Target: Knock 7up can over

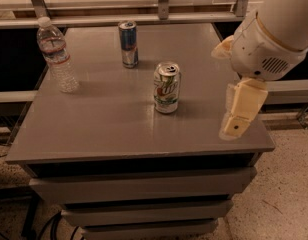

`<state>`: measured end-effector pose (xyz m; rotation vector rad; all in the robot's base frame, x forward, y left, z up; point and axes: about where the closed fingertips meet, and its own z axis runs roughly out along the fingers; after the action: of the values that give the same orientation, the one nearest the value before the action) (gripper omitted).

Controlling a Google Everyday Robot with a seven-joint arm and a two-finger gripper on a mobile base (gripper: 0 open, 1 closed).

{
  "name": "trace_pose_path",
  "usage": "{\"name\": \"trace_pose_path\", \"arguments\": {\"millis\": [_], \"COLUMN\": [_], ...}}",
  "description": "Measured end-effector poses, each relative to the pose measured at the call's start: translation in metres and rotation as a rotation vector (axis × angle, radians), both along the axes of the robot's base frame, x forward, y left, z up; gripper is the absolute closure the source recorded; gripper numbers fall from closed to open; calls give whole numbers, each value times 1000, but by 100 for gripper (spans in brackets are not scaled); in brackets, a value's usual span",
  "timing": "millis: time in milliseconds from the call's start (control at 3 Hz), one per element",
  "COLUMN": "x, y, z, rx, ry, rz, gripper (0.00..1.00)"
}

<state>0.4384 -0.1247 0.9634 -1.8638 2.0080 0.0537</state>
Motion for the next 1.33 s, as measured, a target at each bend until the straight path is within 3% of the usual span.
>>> {"name": "trace_pose_path", "arguments": {"millis": [1333], "x": [-2], "y": [54], "z": [-29], "rx": [42], "ry": [45], "rz": [92], "gripper": [0]}}
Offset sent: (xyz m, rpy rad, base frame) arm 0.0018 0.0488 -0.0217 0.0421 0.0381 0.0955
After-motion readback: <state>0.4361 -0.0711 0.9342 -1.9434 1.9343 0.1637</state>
